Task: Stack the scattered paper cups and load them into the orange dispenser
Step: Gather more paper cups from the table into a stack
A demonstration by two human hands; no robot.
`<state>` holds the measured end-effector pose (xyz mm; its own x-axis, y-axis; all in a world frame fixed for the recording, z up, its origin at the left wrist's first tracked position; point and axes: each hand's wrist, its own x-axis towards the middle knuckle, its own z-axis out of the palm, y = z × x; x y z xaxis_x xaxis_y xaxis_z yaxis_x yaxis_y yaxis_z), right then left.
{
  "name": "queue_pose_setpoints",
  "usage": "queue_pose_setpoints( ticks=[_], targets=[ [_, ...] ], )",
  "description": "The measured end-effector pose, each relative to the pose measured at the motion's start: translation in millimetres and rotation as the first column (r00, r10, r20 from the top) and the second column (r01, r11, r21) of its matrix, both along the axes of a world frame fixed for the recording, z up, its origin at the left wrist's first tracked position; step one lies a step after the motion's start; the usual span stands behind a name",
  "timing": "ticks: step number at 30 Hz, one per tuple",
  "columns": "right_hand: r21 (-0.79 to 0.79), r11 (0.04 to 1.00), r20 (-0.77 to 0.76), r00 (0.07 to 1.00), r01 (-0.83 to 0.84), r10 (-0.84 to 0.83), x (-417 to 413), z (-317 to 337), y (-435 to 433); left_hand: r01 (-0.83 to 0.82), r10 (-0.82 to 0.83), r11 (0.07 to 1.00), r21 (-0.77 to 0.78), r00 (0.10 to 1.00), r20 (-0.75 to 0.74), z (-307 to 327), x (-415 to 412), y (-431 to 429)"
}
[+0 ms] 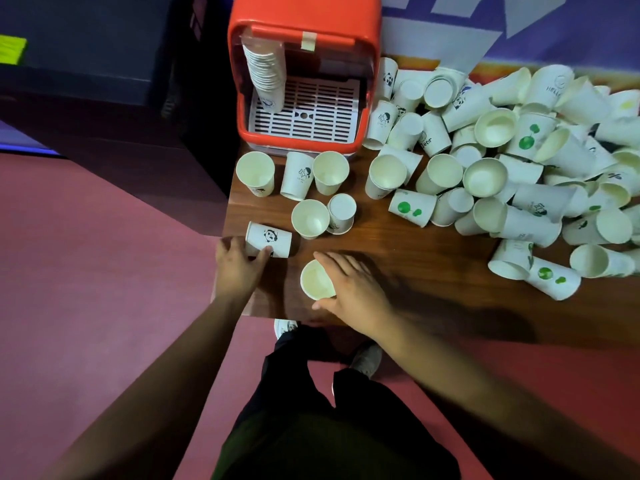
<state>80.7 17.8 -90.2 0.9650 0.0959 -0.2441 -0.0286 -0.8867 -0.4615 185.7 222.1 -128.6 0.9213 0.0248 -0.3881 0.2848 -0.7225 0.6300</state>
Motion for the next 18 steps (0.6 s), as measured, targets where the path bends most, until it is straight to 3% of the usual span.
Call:
queue_pose_setpoints(
  ticks=[3, 6, 11, 15, 18],
  targets=[
    [0.154, 0.975, 0.003, 0.986, 0.162, -0.164, 9, 7, -3, 0.026, -0.026, 1.0, -0.013, 0.999, 0.045, -4, -2, 2],
    [0.219, 0.943, 0.014, 0.966, 0.251, -0.26, 30, 17, -10, -0.038, 0.048, 0.984, -0.175, 0.998, 0.051, -1, -5, 8],
    [0.009, 0.98, -0.045, 0.979, 0.198, -0.198, 74, 11, -7, -0.132, 0.16, 0.903, -0.408, 0.986, 0.035, 23, -10, 23],
    [-0.165, 0.976, -0.064, 0.986, 0.14, -0.153, 89, -1, -2, -0.048, 0.073, 0.794, -0.607, 0.997, 0.017, 50, -12, 30],
    [-0.162, 0.978, -0.024, 0.991, 0.129, -0.135, 94, -2, -1, 0.035, -0.032, 0.747, -0.663, 0.999, 0.018, 71, -20, 29]
  ],
)
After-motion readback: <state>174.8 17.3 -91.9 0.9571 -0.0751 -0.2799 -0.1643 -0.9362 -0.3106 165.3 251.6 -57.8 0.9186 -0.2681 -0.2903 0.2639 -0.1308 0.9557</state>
